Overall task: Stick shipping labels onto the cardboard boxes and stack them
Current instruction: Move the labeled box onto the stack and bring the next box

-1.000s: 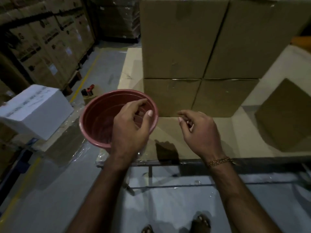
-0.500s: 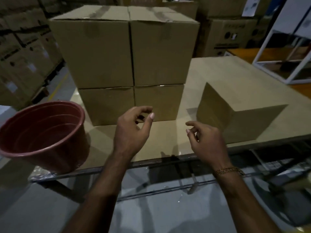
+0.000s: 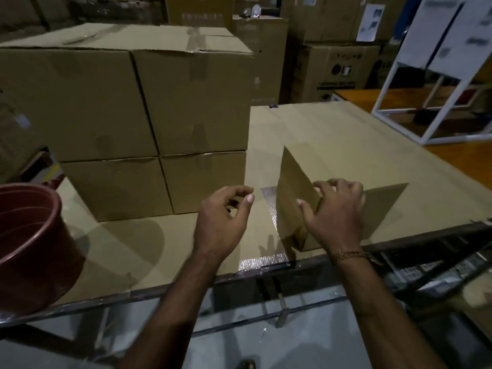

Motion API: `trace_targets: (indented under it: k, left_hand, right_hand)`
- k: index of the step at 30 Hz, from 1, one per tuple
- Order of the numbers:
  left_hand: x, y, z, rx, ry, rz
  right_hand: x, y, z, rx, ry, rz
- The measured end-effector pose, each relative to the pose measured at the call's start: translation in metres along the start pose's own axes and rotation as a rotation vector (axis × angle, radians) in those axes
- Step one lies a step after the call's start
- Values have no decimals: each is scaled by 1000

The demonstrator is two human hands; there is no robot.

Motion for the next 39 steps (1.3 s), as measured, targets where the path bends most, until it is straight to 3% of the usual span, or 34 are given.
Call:
trace_targets:
  k: [3,11,21,30,32,35,39]
  left_hand:
    - [30,7,16,-5,37,7]
    - [102,35,70,-45,88,32]
    - [157,56,108,-138,139,113]
    - [245,88,98,-438,334,259]
    - [265,88,88,-616,378,168]
    - [293,81,72,-940,430,-178]
    - [299,56,85,-908,266,-219]
  right_hand:
    - [15,-1,40,-17,26,-99]
    - [86,-16,107,149,388,-253]
    - [102,-27,152,167,465,-219]
    - [69,-79,201,291,440,18]
    - [63,-90,209,271,448,104]
    - [55,-104,219,232,466,208]
    - [36,-126,234,198,482,294]
Point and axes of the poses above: each hand's wrist, its own z-axis towards the middle knuckle, its own x-axis out of the palm, y = z × x, the point moved 7 cm from there along z, towards the middle knuckle, and after that the axes turned 3 degrees about -y, right-handed, at the moved point
